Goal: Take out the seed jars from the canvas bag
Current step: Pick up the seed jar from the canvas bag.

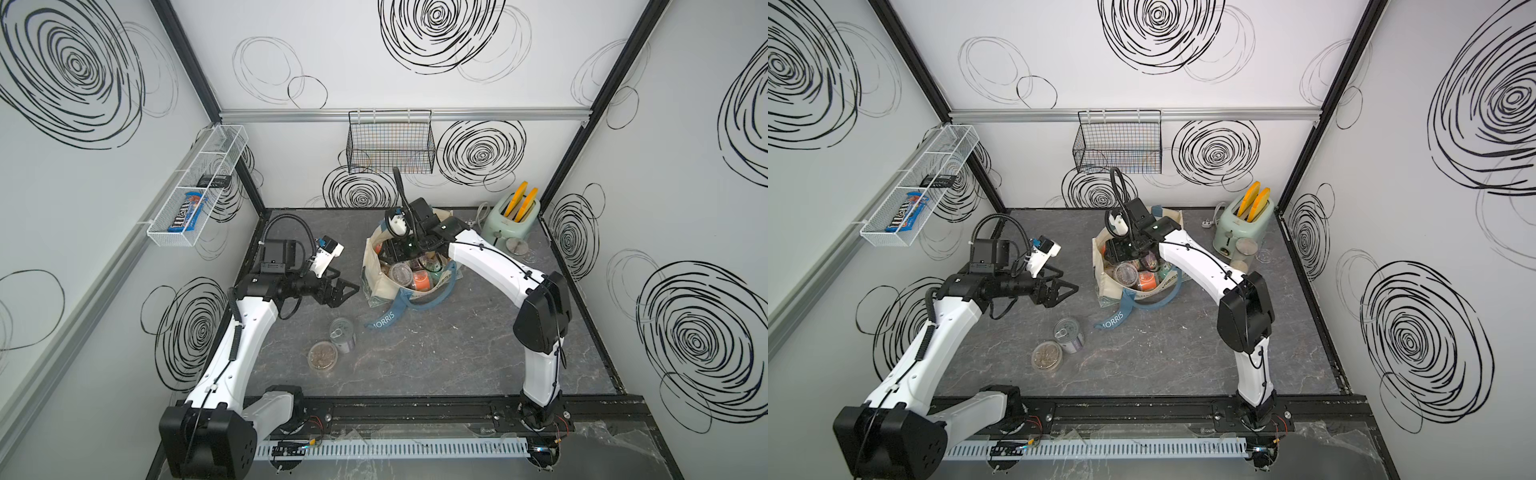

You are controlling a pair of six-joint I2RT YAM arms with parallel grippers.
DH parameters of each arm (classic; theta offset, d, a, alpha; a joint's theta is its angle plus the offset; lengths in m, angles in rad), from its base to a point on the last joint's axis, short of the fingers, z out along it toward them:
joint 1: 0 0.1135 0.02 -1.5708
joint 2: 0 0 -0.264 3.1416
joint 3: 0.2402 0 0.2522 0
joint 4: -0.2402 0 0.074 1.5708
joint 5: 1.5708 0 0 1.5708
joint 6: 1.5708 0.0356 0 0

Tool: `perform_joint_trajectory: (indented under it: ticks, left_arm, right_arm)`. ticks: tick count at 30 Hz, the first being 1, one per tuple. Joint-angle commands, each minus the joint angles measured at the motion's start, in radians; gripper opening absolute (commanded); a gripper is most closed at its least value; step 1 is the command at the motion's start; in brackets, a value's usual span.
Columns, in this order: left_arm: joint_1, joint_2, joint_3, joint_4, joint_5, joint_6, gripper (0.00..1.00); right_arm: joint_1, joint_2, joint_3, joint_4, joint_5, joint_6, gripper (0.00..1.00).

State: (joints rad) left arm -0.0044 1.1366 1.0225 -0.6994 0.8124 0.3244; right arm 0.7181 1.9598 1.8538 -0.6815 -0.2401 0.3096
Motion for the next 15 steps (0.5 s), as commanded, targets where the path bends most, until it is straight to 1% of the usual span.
perform_joint_trajectory:
  ticks: [1,9,11,15]
  left_arm:
    - [0.007,-0.012,0.007,0.029,0.038,-0.010,0.96]
    - [-0.021,0.025,0.080,0.012,0.053,-0.016,0.96]
    - [-0.026,0.030,0.086,0.019,0.052,-0.010,0.96]
    - [-0.036,0.043,0.125,0.021,0.058,-0.035,0.96]
  right_arm:
    - [-0.003,-0.054,-0.007,0.019,0.028,-0.004,0.65]
    - [-0.037,-0.134,-0.078,0.030,0.076,-0.013,0.65]
    - [-0.046,-0.167,-0.112,0.055,0.079,-0.013,0.65]
    - [-0.057,-0.247,-0.195,0.141,0.095,-0.015,0.65]
